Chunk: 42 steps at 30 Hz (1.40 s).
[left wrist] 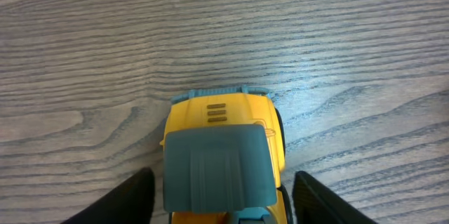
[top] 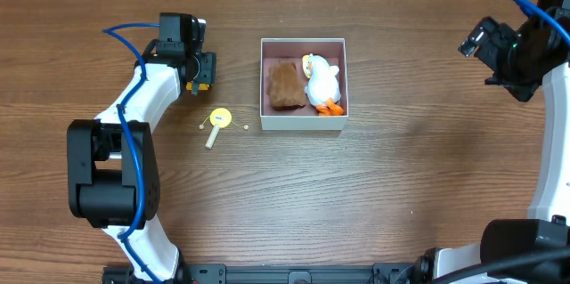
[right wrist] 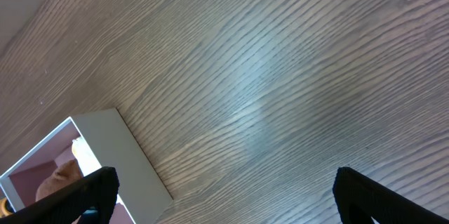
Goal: Pack container
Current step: 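Grasp the yellow toy truck with the left gripper, then carry the yellow truck into the box and release it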
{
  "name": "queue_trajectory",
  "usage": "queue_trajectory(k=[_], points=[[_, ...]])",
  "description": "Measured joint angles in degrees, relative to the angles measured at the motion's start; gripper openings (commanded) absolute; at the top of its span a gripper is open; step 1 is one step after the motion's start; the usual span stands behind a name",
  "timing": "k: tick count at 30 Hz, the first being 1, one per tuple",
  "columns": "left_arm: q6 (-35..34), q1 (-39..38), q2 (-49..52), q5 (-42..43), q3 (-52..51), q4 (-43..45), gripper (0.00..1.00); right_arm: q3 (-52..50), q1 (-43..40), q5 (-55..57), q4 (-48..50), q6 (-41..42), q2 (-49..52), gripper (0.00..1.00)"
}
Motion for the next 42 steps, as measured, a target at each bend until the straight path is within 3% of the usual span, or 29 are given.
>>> queue_trajectory(k=[7,11,14,19,24,27,34,42], points=[[0.3,0.0,0.0,0.1,0.0,-0.5,0.4,0.0,0.0,0.0,-0.2,0.0,0.0,1.0],[0.4,0.0,0.0,0.1,0.3,-0.5,0.24,0.0,0.0,0.0,-0.3,0.0,0.0,1.0],[0.4,0.0,0.0,0.1,1.3,-3.1,0.22,0.0,0.0,0.0,-0.7,0.0,0.0,1.0],[0.5,-0.1,0.0,0.0,7.3,-12.5,0.15,0.0,0.0,0.0,-0.9,0.0,0.0,1.0],[1.9,-3.7,0.0,-0.6,24.8,-28.5,0.04,-0.1,0.0,0.0,-1.0,0.0,0.0,1.0],[3.5,-8.5,0.0,-0.8,33.8,-35.3,0.04,-0.1,0.0,0.0,-1.0,0.0,0.0,1.0],[10.4,-22.8,0.0,-0.6,40.7,-43.6,0.04,-0.1,0.0,0.0,-1.1,0.0,0.0,1.0],[32.9,-29.0,0.0,4.1,40.2,-46.8,0.04,-0.1,0.0,0.0,-1.6,0.0,0.0,1.0]])
